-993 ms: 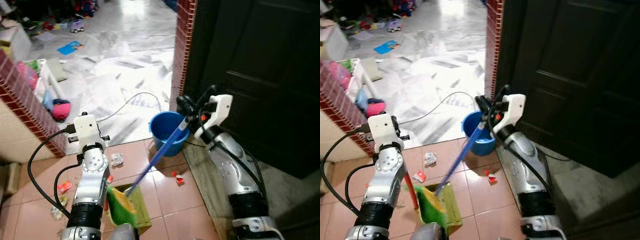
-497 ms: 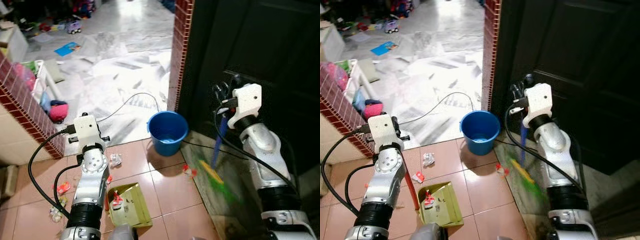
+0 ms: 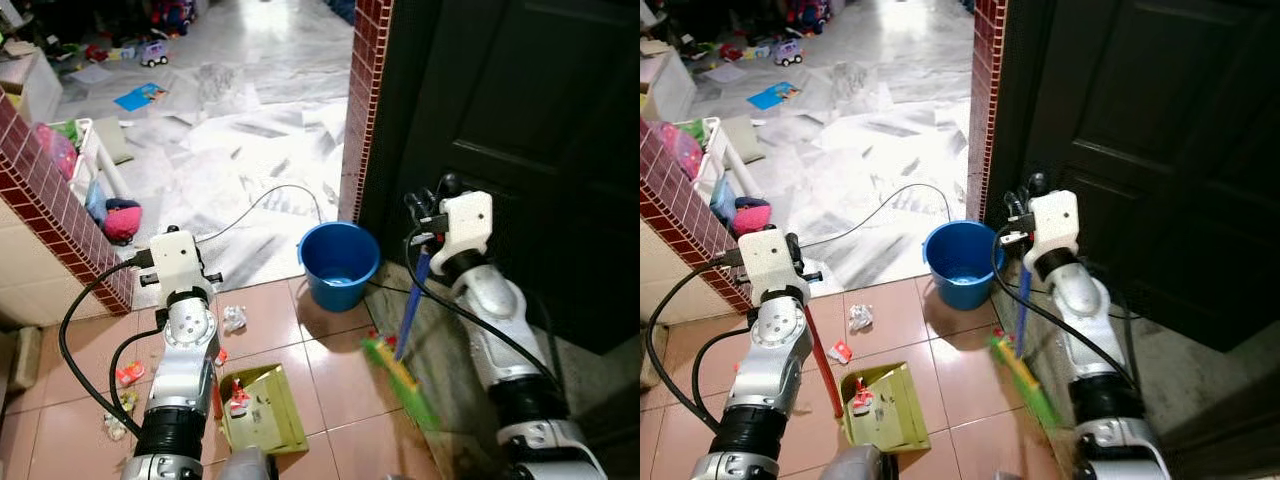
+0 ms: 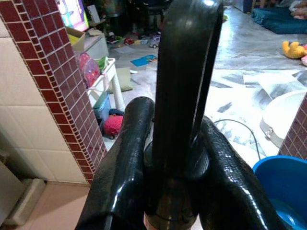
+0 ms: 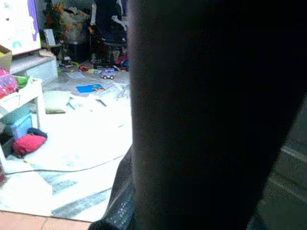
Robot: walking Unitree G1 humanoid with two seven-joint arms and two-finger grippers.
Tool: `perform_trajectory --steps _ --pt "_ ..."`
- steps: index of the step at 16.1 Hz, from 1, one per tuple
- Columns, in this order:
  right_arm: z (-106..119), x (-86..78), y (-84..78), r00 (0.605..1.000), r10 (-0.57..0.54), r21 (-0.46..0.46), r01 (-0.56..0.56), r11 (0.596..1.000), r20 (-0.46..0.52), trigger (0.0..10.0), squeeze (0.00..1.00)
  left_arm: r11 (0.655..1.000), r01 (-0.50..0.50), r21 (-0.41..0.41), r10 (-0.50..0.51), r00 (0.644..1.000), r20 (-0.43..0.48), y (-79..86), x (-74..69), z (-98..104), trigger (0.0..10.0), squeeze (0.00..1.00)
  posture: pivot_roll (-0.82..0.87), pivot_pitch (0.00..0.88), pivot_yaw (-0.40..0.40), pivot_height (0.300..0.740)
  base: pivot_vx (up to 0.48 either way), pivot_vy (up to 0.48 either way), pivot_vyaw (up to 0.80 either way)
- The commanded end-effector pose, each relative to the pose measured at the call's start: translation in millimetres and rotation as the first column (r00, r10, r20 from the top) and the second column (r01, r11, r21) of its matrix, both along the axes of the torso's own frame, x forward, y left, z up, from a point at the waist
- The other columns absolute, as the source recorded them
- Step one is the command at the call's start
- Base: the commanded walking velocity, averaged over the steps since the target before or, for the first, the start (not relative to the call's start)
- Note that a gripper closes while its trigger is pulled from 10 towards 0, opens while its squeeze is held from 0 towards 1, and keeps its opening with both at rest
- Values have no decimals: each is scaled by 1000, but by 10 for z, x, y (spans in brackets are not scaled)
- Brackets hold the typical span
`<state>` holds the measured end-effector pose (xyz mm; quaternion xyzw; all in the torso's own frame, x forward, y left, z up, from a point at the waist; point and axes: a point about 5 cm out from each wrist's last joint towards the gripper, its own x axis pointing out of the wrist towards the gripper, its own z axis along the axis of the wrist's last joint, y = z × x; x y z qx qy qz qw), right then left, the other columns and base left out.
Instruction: Sweep floor
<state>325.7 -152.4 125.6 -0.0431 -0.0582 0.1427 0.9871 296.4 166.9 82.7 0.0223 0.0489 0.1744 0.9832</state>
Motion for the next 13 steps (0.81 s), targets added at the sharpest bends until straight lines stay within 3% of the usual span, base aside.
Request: perform_trajectory --steps 1,4,5,7,10,13 --pt "5 53 129 999 32 83 -29 996 -34 10000 0 1000 13 -20 -14 999 -41 -31 -29 -73 10000 0 -36 0 17 740 0 0 0" --pt "73 24 419 977 204 222 -186 957 -60 10000 0 1000 13 -28 -14 999 -33 -37 -36 -71 10000 0 -35 0 12 740 0 0 0" --pt "103 17 436 976 214 216 -200 956 -45 10000 0 999 22 -34 -24 999 -30 -45 -37 -74 10000 0 -35 0 11 740 0 0 0" --pt "277 -20 405 975 214 94 -220 971 64 10000 0 989 114 -92 -116 993 -15 -145 -49 -90 10000 0 -43 0 16 740 0 0 0" --pt "411 -85 291 976 157 16 -161 987 152 10000 0 977 188 -105 -186 982 28 -224 -36 -31 10000 0 -49 0 23 740 99 0 0" --pt "448 -111 209 980 99 22 -104 994 174 10000 0 970 220 -103 -215 975 54 -263 -9 21 10000 0 -53 0 28 740 356 0 -404"
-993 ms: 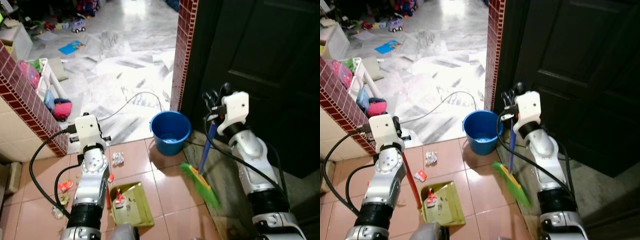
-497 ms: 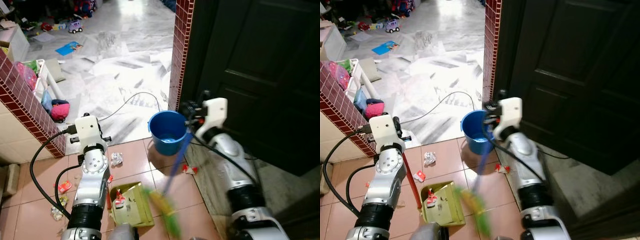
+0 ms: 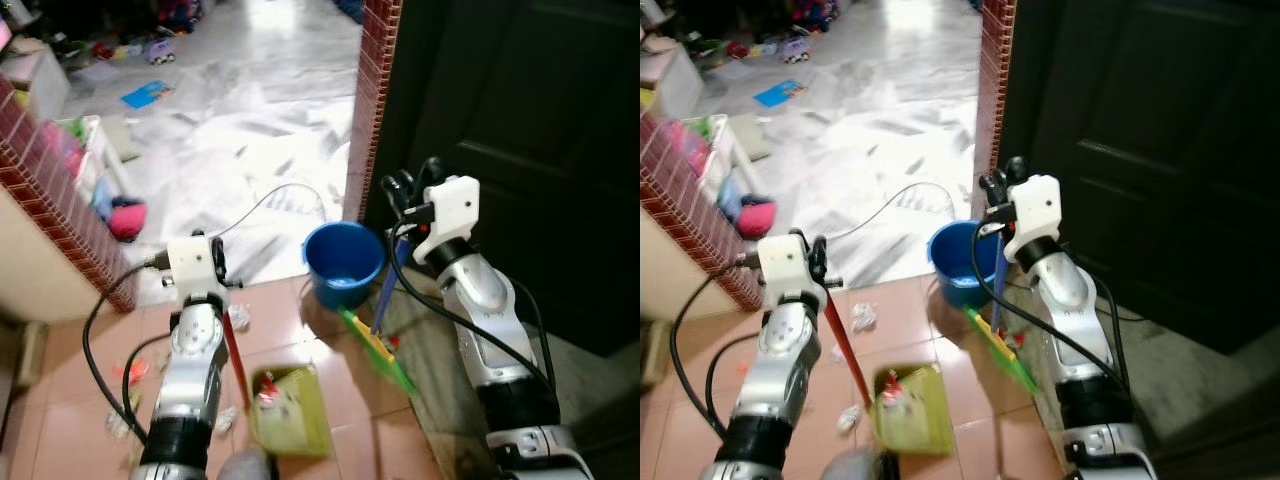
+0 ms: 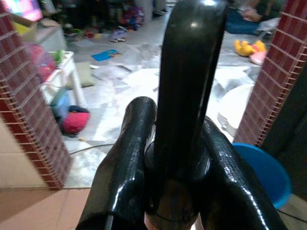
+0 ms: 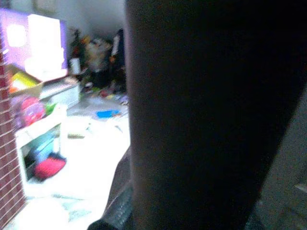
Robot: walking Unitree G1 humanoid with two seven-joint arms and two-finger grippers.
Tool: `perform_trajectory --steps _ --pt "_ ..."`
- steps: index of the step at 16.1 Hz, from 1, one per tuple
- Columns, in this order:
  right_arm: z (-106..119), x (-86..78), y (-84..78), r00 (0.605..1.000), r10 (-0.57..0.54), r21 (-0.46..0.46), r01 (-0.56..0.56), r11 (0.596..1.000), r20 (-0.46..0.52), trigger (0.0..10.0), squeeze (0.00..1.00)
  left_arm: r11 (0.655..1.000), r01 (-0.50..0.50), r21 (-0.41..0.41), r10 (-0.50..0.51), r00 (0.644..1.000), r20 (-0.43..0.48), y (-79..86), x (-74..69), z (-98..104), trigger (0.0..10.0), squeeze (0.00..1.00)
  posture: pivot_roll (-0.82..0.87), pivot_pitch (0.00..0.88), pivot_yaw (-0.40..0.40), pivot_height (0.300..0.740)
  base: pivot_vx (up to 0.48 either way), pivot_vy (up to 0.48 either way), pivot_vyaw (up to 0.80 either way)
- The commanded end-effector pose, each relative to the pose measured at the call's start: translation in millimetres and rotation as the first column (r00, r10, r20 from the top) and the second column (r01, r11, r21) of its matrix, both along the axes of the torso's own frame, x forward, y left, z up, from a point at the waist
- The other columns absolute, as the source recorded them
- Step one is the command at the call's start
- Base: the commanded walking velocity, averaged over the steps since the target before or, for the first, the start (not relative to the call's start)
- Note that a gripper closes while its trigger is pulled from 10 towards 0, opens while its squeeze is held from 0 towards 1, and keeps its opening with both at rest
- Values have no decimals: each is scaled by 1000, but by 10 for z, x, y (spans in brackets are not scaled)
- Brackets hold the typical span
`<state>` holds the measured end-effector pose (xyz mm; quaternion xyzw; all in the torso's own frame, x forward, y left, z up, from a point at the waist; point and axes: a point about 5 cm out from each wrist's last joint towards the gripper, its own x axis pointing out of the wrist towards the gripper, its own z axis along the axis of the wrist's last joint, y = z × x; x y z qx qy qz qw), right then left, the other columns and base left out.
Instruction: Sweep floor
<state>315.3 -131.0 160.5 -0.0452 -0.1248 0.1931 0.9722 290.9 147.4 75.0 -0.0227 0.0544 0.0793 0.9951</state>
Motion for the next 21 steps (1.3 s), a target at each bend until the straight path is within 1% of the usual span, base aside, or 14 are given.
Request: perform_trajectory --steps 1,5,6,7,9,16,20,21 --pt "104 -13 -6 999 -5 15 4 1000 49 10000 0 999 34 -13 -34 999 42 -71 49 101 10000 0 -53 0 28 740 364 0 0" --pt "120 -18 -21 998 -11 -10 11 1000 68 10000 0 999 42 -12 -41 998 42 -58 40 101 10000 0 -49 0 24 740 329 0 0" --pt "124 -14 -27 997 -6 -32 9 999 77 10000 0 999 37 -10 -37 998 41 -51 37 100 10000 0 -48 0 23 740 247 0 0" --pt "118 -10 -36 997 -6 -49 10 999 82 10000 0 1000 25 -7 -24 999 41 -35 34 101 10000 0 -47 0 21 740 0 0 0" --pt "110 3 -69 996 -21 -54 25 998 81 10000 0 1000 14 0 -14 999 42 -15 35 102 10000 0 -45 0 19 740 0 0 0" --pt "57 20 -97 997 -27 -67 32 997 75 10000 0 999 -24 48 22 998 59 69 36 128 10000 0 -34 0 19 740 0 0 0" --pt "-20 36 -116 999 -38 -55 39 998 32 10000 0 998 -32 56 29 998 59 84 33 133 10000 0 -32 0 25 740 0 0 0" --pt "-38 39 -105 999 -32 -34 33 999 14 10000 0 998 -33 56 30 998 59 84 32 133 10000 0 -32 0 25 740 0 0 0"
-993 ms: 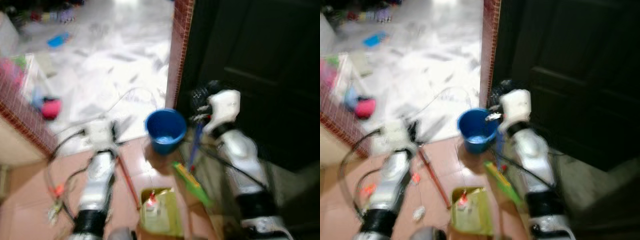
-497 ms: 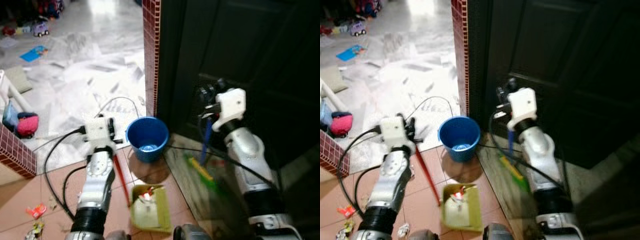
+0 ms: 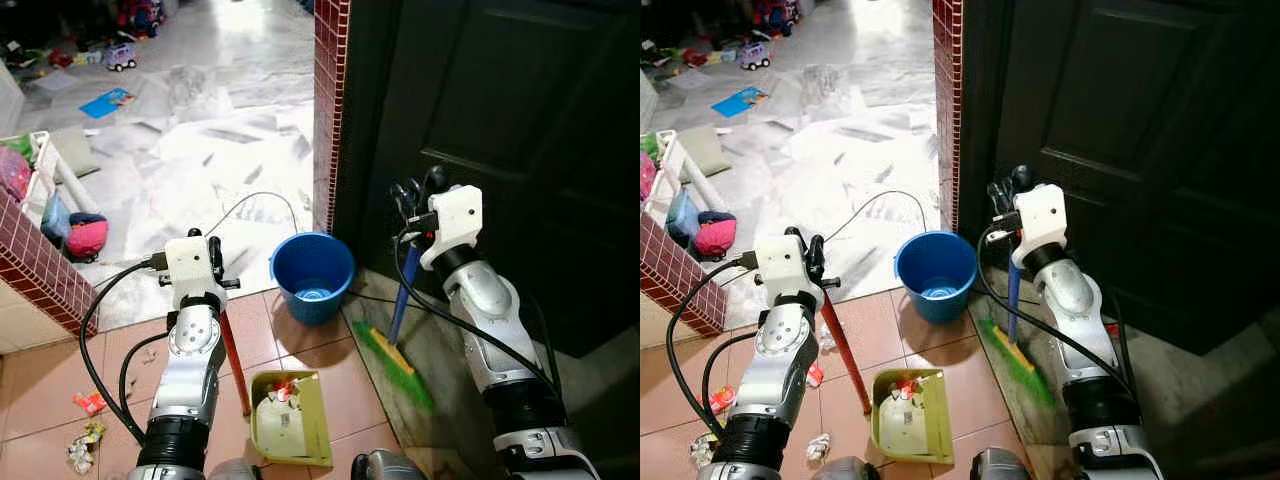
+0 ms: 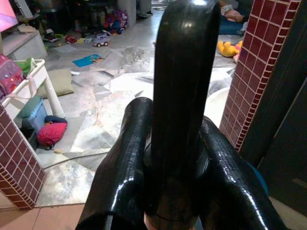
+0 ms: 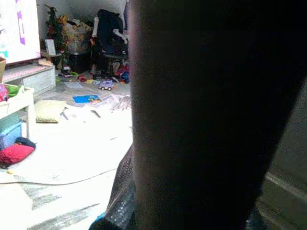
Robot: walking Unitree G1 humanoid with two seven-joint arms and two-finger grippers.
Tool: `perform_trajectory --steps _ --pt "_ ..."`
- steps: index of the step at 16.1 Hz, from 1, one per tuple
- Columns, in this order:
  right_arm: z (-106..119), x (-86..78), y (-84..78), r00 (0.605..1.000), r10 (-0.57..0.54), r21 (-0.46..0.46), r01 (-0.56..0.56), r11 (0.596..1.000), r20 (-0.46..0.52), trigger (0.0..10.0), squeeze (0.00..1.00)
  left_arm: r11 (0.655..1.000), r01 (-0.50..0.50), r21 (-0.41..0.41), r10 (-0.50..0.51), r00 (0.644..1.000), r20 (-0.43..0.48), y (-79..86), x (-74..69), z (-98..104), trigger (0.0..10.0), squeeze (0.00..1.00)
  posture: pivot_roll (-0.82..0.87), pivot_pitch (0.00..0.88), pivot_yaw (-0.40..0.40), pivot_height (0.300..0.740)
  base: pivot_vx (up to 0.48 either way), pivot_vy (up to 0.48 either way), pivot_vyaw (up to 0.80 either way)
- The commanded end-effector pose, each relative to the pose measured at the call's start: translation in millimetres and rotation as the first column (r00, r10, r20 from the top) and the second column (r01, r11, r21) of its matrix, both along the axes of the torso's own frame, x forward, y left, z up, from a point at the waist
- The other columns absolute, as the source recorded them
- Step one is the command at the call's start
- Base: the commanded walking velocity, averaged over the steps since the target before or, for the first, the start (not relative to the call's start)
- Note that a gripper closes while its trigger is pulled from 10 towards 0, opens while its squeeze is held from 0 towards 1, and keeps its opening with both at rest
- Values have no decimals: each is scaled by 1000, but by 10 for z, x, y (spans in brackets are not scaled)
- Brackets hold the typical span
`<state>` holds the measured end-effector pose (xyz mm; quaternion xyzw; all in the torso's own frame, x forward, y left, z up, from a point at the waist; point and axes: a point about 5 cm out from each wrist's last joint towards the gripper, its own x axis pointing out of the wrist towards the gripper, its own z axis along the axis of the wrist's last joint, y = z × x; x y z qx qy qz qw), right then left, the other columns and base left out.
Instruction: Sweep floor
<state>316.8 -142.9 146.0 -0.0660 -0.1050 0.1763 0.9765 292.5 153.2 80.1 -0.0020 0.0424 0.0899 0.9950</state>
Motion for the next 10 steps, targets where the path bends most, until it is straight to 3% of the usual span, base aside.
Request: perform_trajectory --steps 1,3,5,10 --pt "101 28 31 1000 13 38 -14 999 26 10000 0 1000 -14 14 14 999 39 26 14 84 10000 0 -34 1 24 740 0 0 0" --pt "175 8 102 997 42 13 -43 999 71 10000 0 999 -32 24 31 998 54 48 15 106 10000 0 -34 1 24 740 0 0 0" --pt "313 -42 132 975 33 -136 -4 991 218 10000 0 999 -40 31 38 997 62 77 11 116 10000 0 -35 0 23 740 0 0 0" --pt "439 -51 145 955 24 -168 27 985 295 10000 0 998 -40 45 37 997 69 81 11 130 10000 0 -38 0 27 740 0 0 0"
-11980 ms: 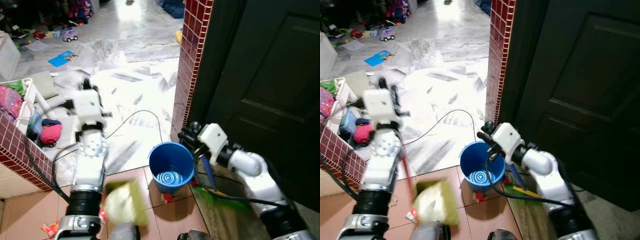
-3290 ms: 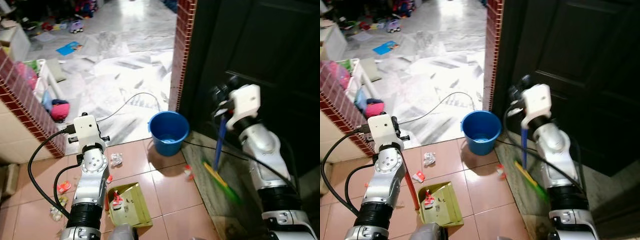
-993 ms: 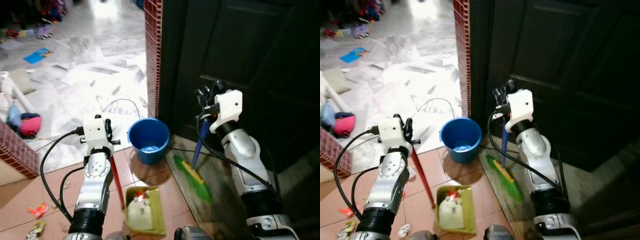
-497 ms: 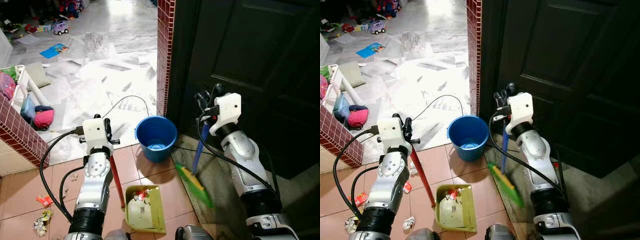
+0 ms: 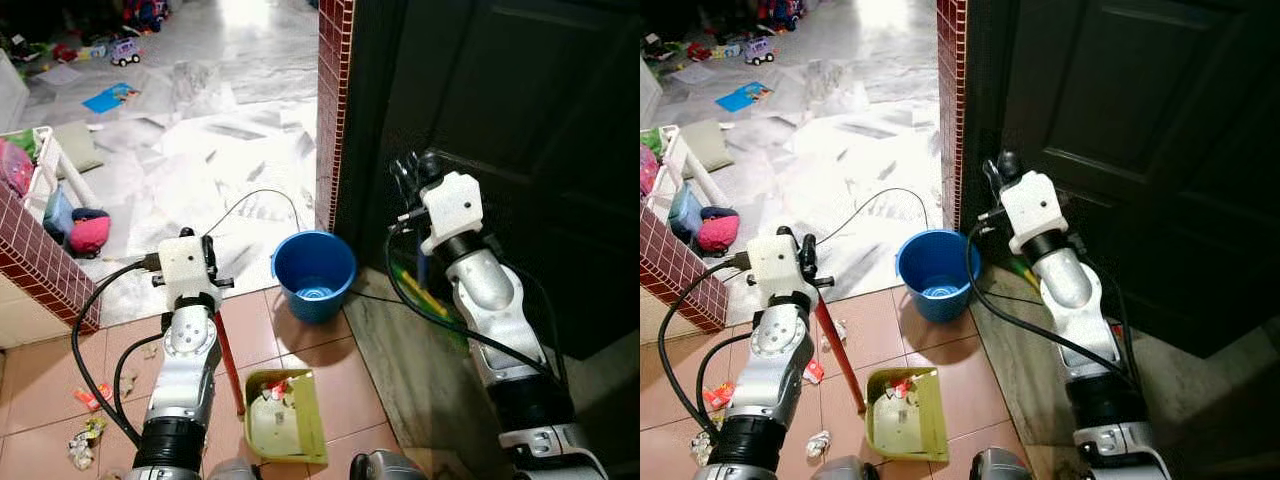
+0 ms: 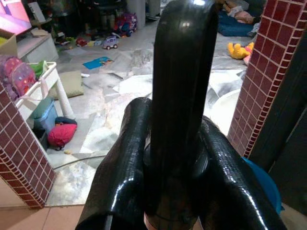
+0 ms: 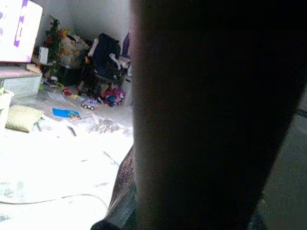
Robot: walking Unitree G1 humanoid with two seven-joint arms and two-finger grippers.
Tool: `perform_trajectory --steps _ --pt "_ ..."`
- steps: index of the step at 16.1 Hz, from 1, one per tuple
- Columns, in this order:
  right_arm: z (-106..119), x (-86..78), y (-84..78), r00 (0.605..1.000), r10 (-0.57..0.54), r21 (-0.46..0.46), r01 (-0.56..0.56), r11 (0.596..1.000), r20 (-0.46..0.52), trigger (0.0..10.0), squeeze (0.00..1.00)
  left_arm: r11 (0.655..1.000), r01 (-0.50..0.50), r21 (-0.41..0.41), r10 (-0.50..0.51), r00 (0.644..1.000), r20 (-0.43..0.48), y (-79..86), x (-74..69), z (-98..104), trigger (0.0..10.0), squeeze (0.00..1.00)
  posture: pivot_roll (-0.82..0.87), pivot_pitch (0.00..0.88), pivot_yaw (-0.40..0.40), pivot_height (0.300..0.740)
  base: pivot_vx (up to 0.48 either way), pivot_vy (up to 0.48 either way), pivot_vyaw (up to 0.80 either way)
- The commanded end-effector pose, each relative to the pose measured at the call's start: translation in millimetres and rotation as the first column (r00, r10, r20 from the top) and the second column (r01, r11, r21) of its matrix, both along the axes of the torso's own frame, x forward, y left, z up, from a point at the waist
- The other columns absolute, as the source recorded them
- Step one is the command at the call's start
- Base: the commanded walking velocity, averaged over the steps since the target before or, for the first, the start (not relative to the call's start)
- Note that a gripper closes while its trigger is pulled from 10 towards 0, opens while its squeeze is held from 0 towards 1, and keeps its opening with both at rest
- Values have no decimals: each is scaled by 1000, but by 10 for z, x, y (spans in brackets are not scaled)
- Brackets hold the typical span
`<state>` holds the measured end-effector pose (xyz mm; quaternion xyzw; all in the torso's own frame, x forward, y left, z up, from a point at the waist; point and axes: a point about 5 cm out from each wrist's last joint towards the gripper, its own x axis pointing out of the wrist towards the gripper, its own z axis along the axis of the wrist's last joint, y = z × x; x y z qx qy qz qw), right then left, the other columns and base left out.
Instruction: Sweep floor
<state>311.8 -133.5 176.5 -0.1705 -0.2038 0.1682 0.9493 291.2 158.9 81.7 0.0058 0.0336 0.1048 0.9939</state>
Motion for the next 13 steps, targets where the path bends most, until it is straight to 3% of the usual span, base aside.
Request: perform_trajectory --steps 1,4,8,10,11,13 --pt "119 6 33 998 16 -29 -14 999 68 10000 0 1000 -8 28 6 999 54 18 26 115 10000 0 -38 0 27 740 0 0 0" --pt "-51 5 -101 999 -24 -119 29 992 39 10000 0 1000 -9 13 8 997 74 -17 -41 148 10000 0 -19 38 5 740 0 0 0" --pt "-326 8 -325 998 -69 -277 64 959 -7 10000 0 1000 -6 11 5 997 80 -63 -380 177 10000 0 21 160 -30 740 0 0 0" --pt "-383 29 -420 995 -99 -295 89 951 -22 10000 0 1000 3 13 -4 998 70 -77 -477 186 10000 0 31 192 -31 740 0 0 0" --pt "-508 61 -533 986 -156 -306 130 943 -63 10000 0 1000 18 20 -19 998 55 -98 -603 217 10000 0 52 257 -35 740 0 0 0" --pt "-797 123 -565 955 -233 -280 176 944 -184 10000 0 1000 14 20 -14 1000 27 -83 -722 233 10000 0 77 298 -37 740 0 0 0"
